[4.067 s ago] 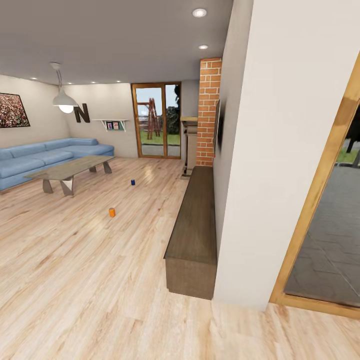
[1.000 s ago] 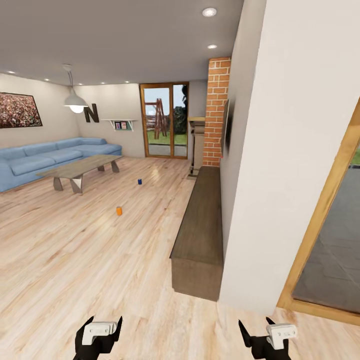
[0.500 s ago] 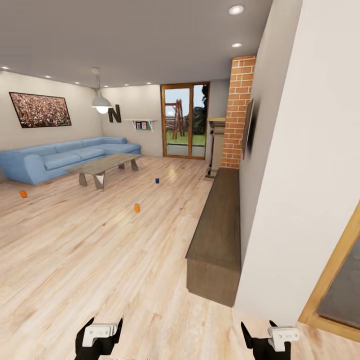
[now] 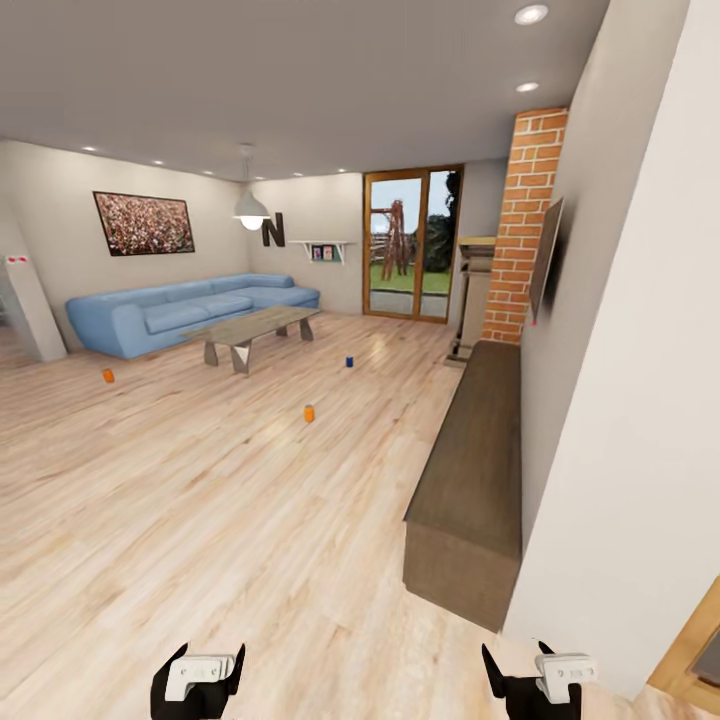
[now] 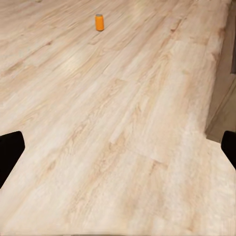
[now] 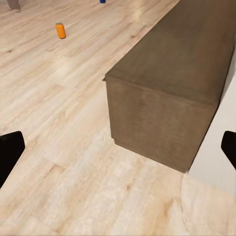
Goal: Put the three can of soda from the living room inside the tash can in the kitchen.
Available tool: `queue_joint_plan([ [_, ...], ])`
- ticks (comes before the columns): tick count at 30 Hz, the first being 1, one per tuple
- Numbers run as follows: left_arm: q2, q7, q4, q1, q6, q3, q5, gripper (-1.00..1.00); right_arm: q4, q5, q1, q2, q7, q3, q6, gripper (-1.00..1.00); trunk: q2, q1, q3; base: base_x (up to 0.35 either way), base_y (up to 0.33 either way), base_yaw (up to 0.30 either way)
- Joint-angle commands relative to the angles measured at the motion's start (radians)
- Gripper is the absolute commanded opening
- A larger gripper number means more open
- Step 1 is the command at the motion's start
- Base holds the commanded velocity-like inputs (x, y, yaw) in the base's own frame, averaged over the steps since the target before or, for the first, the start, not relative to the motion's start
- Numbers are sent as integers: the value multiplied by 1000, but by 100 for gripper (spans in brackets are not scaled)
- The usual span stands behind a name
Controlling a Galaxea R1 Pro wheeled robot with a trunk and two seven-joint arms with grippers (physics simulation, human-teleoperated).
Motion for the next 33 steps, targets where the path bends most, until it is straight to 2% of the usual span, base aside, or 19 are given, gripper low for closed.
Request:
queue_joint_plan([
  [1, 0, 0, 0, 0, 0, 0, 0, 100, 0, 0, 0, 0, 0, 0, 0, 100, 0, 0, 0, 0, 0, 256],
  [22, 0, 1, 2, 0, 0, 0, 0, 100, 23, 4, -4, 0, 0, 2, -2, 100, 0, 0, 9, 0, 0, 256],
  [33, 0, 2, 2, 0, 0, -3, -2, 100, 34, 4, -8, 0, -1, 2, -27, 100, 0, 0, 13, 0, 0, 256],
])
